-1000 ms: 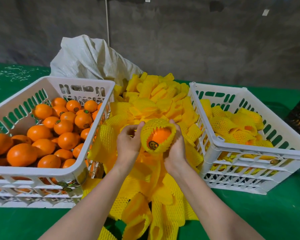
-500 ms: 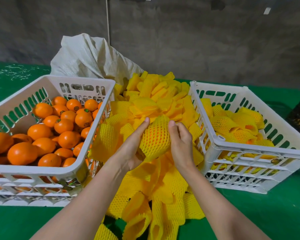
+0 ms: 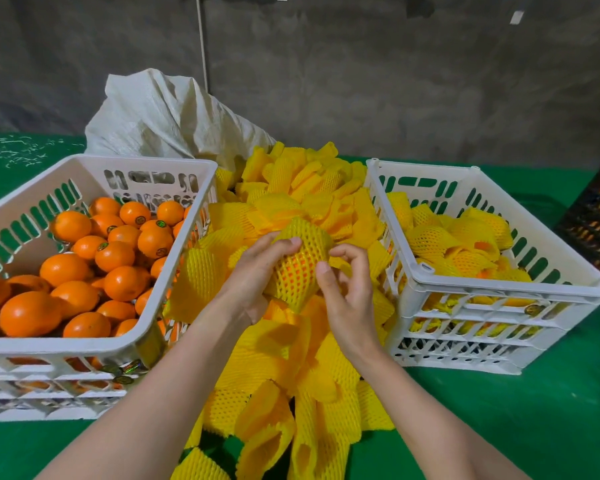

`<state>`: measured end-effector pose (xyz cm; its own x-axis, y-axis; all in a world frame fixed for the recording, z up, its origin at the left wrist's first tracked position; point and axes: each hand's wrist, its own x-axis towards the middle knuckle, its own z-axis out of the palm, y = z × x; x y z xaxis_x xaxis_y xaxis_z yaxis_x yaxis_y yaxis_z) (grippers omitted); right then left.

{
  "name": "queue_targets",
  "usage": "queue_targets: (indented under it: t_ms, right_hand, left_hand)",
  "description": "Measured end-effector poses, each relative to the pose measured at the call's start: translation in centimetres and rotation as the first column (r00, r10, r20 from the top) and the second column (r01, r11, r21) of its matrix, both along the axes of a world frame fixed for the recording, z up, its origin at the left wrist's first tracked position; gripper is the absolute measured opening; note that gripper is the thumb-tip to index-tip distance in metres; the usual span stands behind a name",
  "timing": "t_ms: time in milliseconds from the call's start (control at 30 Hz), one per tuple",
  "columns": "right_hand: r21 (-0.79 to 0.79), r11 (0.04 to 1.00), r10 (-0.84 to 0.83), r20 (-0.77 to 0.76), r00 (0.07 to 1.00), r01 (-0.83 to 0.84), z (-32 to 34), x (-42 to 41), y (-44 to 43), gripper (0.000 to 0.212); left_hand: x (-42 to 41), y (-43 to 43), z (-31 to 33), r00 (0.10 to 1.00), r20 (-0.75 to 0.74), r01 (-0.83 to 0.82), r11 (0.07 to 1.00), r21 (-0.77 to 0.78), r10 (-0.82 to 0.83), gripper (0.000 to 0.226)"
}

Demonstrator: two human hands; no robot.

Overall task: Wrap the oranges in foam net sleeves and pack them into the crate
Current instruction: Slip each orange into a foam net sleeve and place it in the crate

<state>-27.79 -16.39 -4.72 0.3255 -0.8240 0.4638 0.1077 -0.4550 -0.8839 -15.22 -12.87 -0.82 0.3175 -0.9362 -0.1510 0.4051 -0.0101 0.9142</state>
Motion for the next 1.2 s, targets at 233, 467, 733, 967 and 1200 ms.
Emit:
queue_targets:
  t_ms: [233, 467, 733, 967, 1200]
  right_hand:
    - [-0.013, 0.999, 0.033, -0.021, 0.999, -0.033, 1.1, -0.8, 0.4, 0.037]
    - [-0.077, 0.985, -0.155, -0.009, 0.988, 0.153, 2.5, -4.2, -2.9, 0.047]
    - [-0.046, 0.931, -0.363, -0.043, 0.931, 0.361, 4.1, -11.1, -12.4, 0.047]
    - [0.0, 0.849, -0.48, -0.419, 0.771, 0.529, 4.1, -13.5, -22.6, 0.046]
    - [-0.336, 0.804, -0.518, -0.802, 0.297, 0.491, 3.3, -12.7, -30.7, 0.057]
  left_hand:
    - [-1.7, -1.0, -0.3, 0.992, -0.106, 0.069, 0.996, -0.061, -0.075, 0.048]
    - [-6.0, -4.1, 0.4, 0.983, -0.113, 0.125, 0.982, -0.144, -0.141, 0.053]
    - [-11.8, -10.2, -1.0, 0.748, 0.655, 0.063, 0.972, -0.228, 0.105, 0.022]
    - [-15.3, -15.4, -1.5, 0.291, 0.957, 0.163, 0.984, -0.069, 0.019, 0.031]
    - [-14.7, -16.0, -1.6, 0.314, 0.944, 0.186, 0.982, 0.044, -0.102, 0.042]
